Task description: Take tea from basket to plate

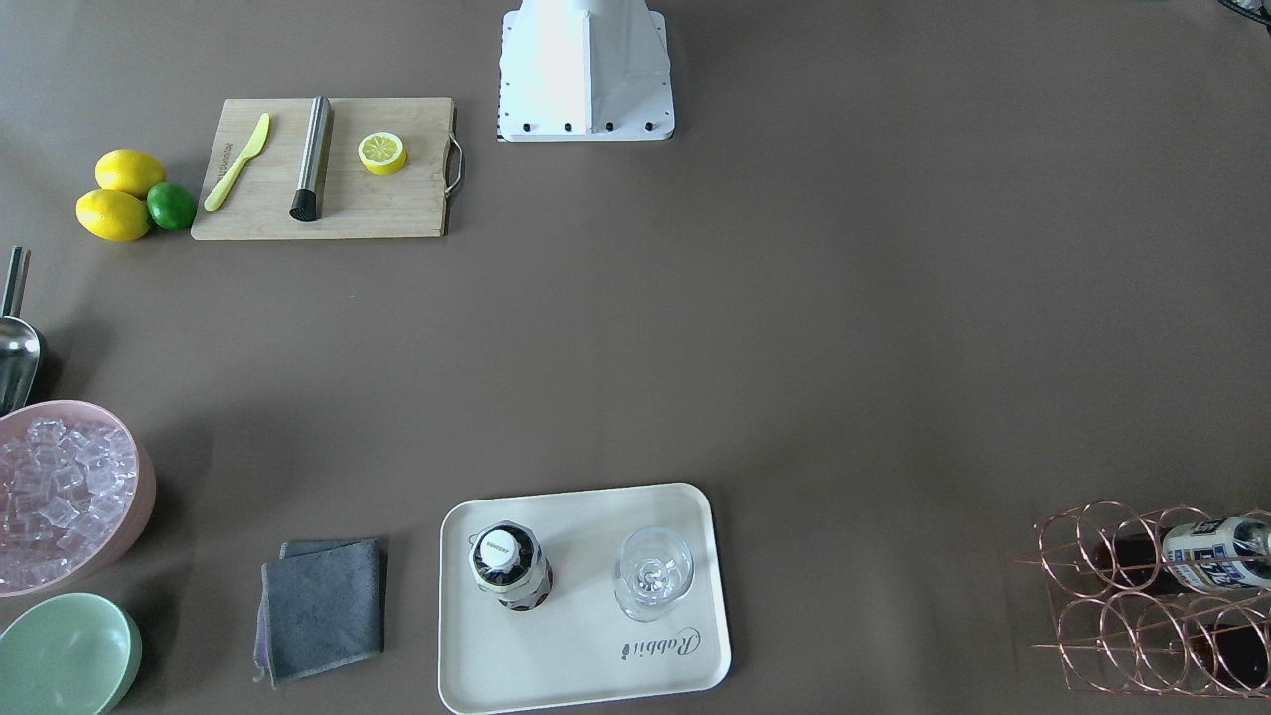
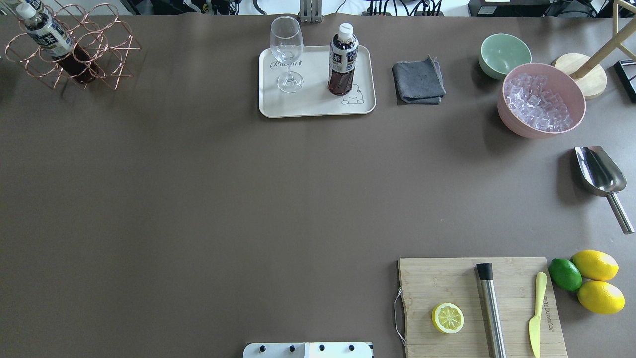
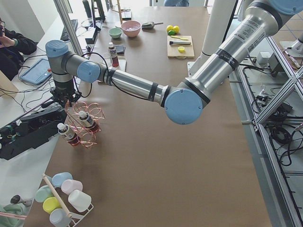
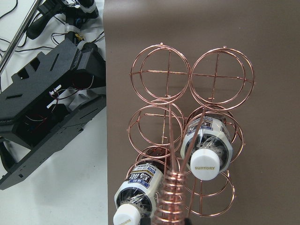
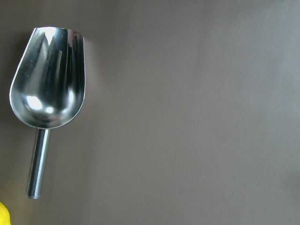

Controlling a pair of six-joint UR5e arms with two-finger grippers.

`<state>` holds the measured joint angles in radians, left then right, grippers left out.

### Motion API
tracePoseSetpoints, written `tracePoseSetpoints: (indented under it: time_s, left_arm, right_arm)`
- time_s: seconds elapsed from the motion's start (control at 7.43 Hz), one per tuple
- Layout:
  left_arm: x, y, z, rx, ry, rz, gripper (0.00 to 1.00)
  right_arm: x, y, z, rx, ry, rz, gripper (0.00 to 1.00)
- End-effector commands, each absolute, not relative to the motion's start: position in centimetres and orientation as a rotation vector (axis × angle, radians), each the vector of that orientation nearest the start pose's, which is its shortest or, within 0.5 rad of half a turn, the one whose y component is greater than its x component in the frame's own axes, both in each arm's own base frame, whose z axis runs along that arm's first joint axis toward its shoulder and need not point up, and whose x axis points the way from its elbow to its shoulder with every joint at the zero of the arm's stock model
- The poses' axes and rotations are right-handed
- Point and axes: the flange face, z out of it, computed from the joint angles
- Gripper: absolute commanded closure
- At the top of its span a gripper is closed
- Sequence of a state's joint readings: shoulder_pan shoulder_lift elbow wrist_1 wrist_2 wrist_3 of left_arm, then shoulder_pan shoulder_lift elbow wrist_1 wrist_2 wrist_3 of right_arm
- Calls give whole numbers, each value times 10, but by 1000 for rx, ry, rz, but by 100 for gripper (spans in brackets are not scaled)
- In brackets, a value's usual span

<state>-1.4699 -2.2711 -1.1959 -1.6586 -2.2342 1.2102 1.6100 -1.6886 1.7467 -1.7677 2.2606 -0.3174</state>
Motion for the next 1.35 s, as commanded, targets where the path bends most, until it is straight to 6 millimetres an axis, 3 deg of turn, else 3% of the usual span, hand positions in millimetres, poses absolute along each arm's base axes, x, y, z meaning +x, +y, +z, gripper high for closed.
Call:
tracePoseSetpoints:
  time_s: [0.0, 1.21]
  left_arm:
    - [17, -775, 389, 718, 354, 1357, 100]
    - [46, -777, 381, 735, 349, 1395, 100]
  right_arm:
    - [85, -410, 660, -24, -710, -222, 0]
    - [85, -403, 660, -29, -710, -219, 0]
